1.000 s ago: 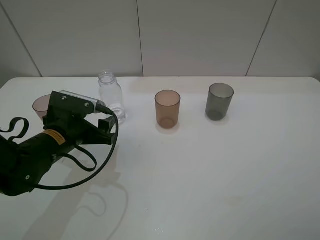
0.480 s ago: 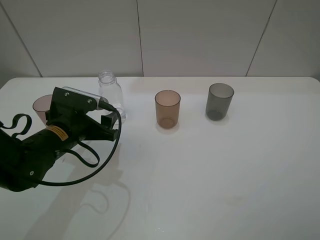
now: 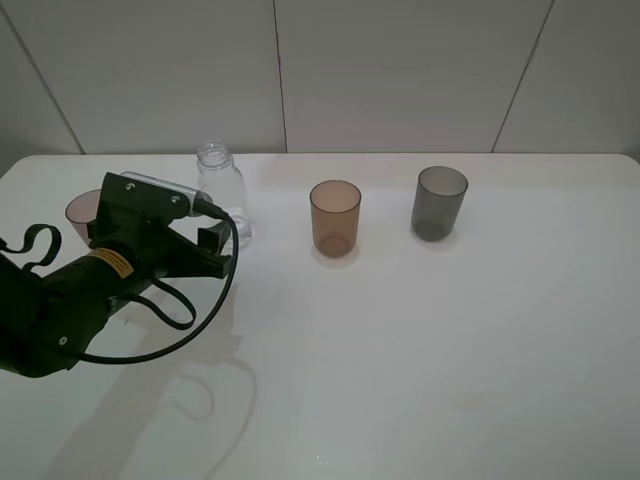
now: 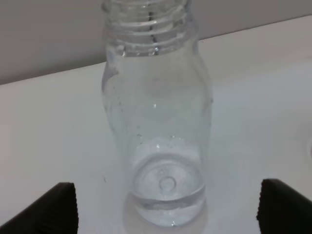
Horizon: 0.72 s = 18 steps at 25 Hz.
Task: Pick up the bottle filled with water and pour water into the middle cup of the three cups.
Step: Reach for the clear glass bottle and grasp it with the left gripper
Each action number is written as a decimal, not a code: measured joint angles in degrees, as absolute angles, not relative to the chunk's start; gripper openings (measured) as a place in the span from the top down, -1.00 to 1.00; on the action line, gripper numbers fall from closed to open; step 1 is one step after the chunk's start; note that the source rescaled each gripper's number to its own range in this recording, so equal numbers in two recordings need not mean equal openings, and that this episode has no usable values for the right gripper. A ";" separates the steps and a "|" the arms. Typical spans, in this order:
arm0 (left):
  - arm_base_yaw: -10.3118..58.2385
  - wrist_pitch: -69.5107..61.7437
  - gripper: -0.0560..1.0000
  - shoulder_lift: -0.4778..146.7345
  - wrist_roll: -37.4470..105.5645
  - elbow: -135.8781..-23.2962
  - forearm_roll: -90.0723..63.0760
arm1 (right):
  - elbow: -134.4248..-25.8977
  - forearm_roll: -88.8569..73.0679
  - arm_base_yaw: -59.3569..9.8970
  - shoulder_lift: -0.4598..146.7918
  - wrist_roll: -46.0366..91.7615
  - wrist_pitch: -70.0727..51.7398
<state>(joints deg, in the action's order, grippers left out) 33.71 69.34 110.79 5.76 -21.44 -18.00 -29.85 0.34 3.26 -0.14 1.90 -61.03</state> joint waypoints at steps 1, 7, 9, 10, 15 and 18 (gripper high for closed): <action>33.36 69.34 -0.58 111.39 5.70 -21.92 -17.59 | -29.85 0.34 3.26 -0.14 1.90 -61.03; 33.11 69.34 -0.58 115.34 5.64 -25.02 -15.52 | -29.85 0.34 3.26 -0.14 1.90 -61.03; 32.96 69.34 -0.58 115.59 5.64 -25.97 -16.08 | -29.85 0.34 3.26 -0.14 1.90 -61.03; 32.61 69.34 -0.58 115.65 5.64 -26.40 -16.28 | -29.85 0.34 3.26 -0.14 1.90 -61.03; 30.96 69.34 -0.58 115.89 5.64 -29.41 -16.42 | -29.85 0.34 3.26 -0.14 1.90 -61.03; 30.55 69.46 -0.58 116.75 5.64 -31.22 -16.07 | -29.85 0.34 3.26 -0.14 1.90 -61.03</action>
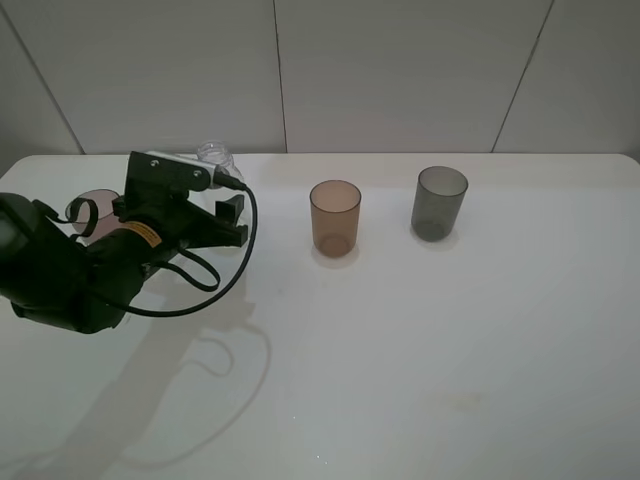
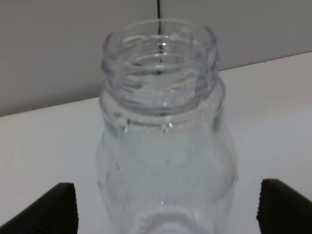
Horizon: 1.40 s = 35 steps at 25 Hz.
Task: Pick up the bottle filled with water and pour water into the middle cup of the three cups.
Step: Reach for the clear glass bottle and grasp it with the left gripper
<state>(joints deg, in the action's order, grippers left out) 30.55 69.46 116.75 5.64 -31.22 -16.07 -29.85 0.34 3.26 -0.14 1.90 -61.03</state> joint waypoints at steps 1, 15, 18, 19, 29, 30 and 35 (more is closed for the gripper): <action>30.49 69.46 -0.58 117.21 5.64 -31.69 -15.95 | -29.85 0.34 3.26 -0.14 1.90 -61.03; 30.45 69.42 -0.58 123.99 5.58 -38.62 -13.70 | -29.85 0.34 3.26 -0.14 1.90 -61.03; 29.96 69.42 -0.58 124.69 5.58 -38.63 -13.58 | -29.85 0.34 3.26 -0.14 1.90 -61.03; 29.64 69.42 -0.58 124.74 5.58 -38.69 -13.53 | -29.85 0.34 3.26 -0.14 1.90 -61.03; 27.70 69.42 -0.58 124.80 5.58 -39.90 -11.07 | -29.85 0.34 3.26 -0.14 1.90 -61.03; 27.70 69.42 -0.58 124.80 5.58 -39.90 -10.92 | -29.85 0.00 3.26 -0.14 1.90 -61.03; 26.97 69.42 -0.58 124.80 5.58 -40.25 -10.59 | -29.85 0.34 3.26 -0.14 1.90 -61.03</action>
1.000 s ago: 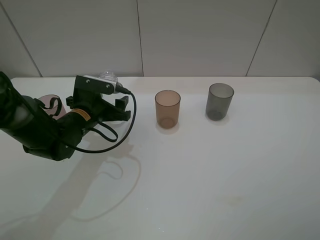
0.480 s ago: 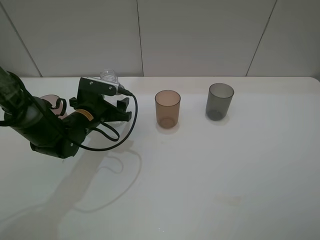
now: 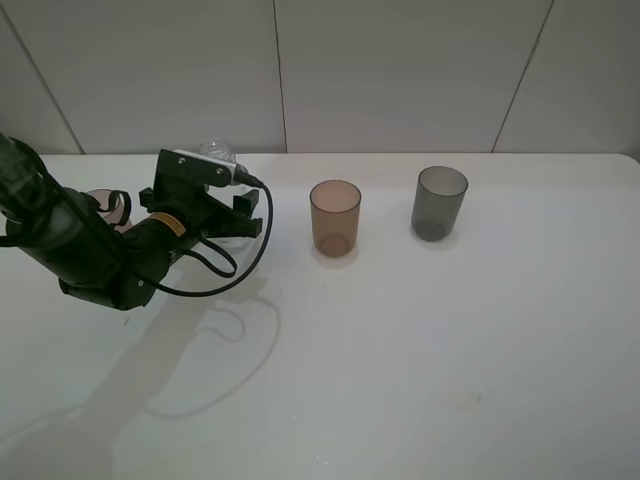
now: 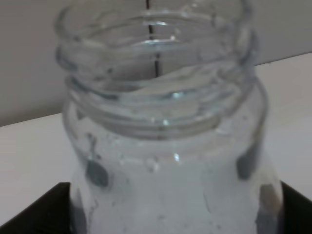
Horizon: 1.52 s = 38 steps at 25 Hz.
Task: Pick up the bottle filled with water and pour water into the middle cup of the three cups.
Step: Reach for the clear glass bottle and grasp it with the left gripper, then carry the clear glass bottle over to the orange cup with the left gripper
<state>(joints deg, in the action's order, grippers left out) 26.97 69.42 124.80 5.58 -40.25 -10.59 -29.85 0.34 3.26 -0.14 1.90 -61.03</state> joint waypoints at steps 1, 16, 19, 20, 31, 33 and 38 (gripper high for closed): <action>26.72 69.42 -0.58 124.80 5.58 -40.46 -10.52 | -29.85 0.34 3.26 -0.14 1.90 -61.03; 26.49 69.42 0.89 124.80 5.53 -40.47 -9.87 | -29.85 0.34 3.26 -0.14 1.90 -61.03; 26.49 69.42 0.89 124.80 5.20 -40.47 -9.81 | -29.85 0.34 3.26 -0.14 1.90 -61.03; 26.49 69.42 0.89 124.80 5.12 -40.47 -9.75 | -29.85 0.34 3.26 -0.14 1.90 -61.03; 26.49 68.71 0.89 124.05 4.57 -40.47 -9.14 | -29.85 0.34 3.26 -0.14 1.90 -61.03; 26.49 67.92 0.89 122.06 4.96 -40.42 -9.18 | -29.85 0.34 3.26 -0.14 1.90 -61.03; 26.49 64.83 0.89 114.29 13.86 -40.56 -9.18 | -29.85 0.34 3.26 -0.14 1.90 -61.03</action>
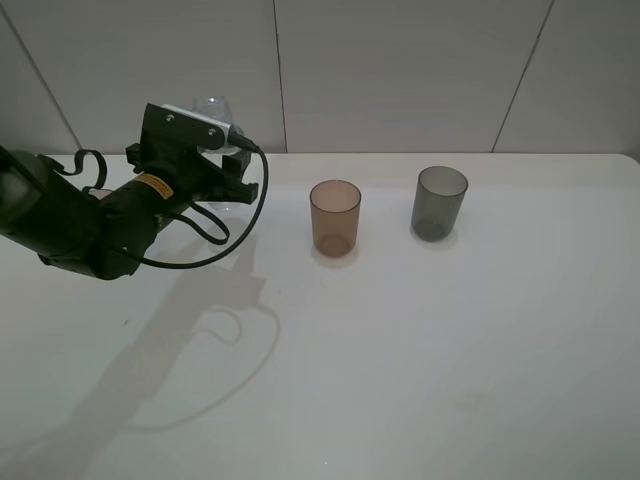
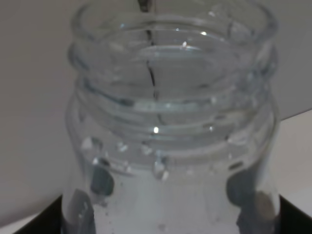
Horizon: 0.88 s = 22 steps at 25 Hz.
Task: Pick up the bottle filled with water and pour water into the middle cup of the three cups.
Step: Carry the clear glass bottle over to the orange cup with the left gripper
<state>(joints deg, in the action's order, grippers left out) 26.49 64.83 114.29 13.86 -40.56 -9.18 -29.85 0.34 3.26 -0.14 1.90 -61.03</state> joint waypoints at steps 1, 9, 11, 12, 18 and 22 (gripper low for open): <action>26.49 63.15 0.89 112.89 16.06 -40.66 -9.18 | -29.85 0.34 3.26 -0.14 1.90 -61.03; 26.49 41.75 0.89 107.05 31.43 -44.41 -9.01 | -29.85 0.34 3.26 -0.14 1.90 -61.03; 26.62 34.17 0.89 106.59 34.69 -47.63 -8.00 | -29.85 0.34 3.26 -0.14 1.90 -61.03; 26.92 30.17 0.89 106.53 36.30 -49.24 -7.34 | -29.85 0.34 3.26 -0.14 1.90 -61.03; 29.92 13.86 0.89 106.48 44.07 -56.13 -5.83 | -29.85 0.34 3.26 -0.14 1.90 -61.03; 30.44 7.37 0.89 106.48 46.07 -59.17 -5.66 | -29.85 0.34 3.26 -0.14 1.90 -61.03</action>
<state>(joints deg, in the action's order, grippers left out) 30.44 7.37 106.48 46.07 -59.17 -5.66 -29.85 0.34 3.26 -0.14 1.90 -61.03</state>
